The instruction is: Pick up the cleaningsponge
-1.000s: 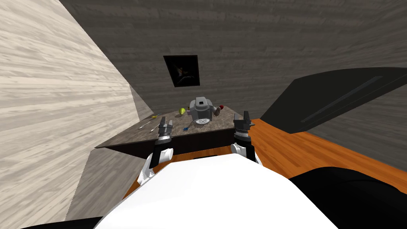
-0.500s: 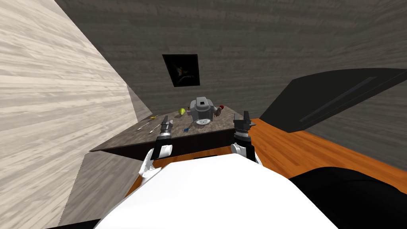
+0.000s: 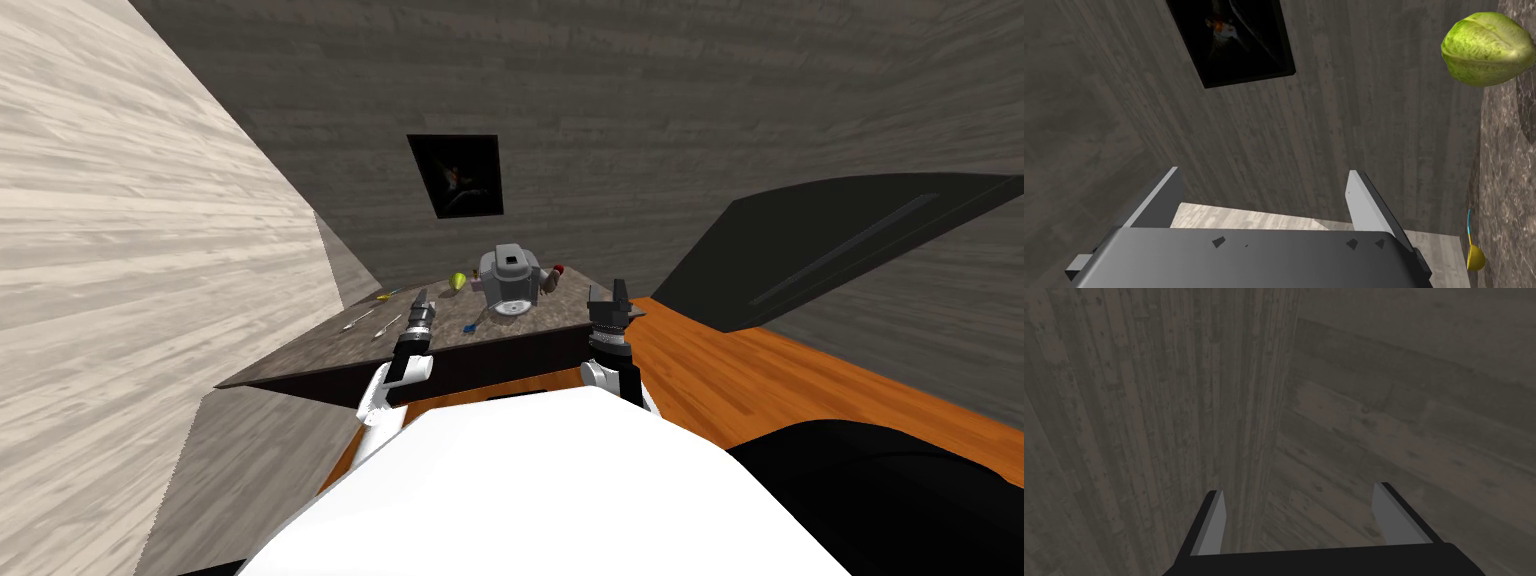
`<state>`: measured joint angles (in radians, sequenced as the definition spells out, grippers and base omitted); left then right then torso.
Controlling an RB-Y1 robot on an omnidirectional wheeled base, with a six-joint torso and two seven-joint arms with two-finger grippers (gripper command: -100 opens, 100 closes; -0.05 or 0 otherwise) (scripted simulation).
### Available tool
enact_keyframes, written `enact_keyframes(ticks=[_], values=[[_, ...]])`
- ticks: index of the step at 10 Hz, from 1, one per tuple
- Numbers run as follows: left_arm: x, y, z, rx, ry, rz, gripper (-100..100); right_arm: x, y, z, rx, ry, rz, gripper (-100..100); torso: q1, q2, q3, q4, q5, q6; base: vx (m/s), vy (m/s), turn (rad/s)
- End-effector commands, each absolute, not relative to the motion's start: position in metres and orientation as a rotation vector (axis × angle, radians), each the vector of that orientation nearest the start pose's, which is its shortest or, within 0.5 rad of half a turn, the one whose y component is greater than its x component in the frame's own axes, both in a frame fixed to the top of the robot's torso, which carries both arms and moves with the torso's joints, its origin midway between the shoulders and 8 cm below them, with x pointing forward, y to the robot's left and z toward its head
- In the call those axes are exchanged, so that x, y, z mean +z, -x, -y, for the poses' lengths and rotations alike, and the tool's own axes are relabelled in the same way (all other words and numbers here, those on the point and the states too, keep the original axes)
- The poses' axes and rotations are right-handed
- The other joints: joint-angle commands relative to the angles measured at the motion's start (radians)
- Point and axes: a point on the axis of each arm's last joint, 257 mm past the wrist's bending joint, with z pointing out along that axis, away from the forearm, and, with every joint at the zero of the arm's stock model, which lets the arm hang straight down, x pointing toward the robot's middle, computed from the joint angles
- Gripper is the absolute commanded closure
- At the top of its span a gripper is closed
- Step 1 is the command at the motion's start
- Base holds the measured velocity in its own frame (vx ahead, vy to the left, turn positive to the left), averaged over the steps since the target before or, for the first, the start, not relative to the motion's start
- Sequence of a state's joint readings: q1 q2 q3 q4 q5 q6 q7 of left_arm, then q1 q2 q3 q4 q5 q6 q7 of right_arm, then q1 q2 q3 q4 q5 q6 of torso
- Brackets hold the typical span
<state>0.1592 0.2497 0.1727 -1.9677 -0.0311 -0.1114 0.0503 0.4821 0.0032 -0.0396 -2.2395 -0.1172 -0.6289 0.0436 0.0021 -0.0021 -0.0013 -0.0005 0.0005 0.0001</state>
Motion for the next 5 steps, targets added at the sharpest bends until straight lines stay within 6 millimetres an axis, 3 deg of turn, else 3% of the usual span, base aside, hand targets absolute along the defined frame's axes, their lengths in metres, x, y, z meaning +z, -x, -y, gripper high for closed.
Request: enact_keyframes(ticks=[1, 2, 5], values=[[-0.054, -0.484, -0.357, -1.033, 0.819, -0.997, -100, 0.036, -0.325, 0.305, 1.315, -0.629, -0.466, 0, 0.000, 0.000, 0.000, 0.000, 0.000, 0.000, 0.023, 0.034, -0.030], [-0.056, -0.485, -0.358, -1.030, 0.825, -1.000, -100, 0.036, -0.325, 0.305, 1.315, -0.629, -0.467, 0, 0.000, 0.000, 0.000, 0.000, 0.000, 0.000, 0.013, 0.017, 0.000], [-0.066, -0.513, -0.385, -0.942, 0.872, -1.049, -100, 0.036, -0.325, 0.305, 1.315, -0.629, -0.467, 0, 0.000, 0.000, 0.000, 0.000, 0.000, 0.000, 0.027, 0.034, -0.036]])
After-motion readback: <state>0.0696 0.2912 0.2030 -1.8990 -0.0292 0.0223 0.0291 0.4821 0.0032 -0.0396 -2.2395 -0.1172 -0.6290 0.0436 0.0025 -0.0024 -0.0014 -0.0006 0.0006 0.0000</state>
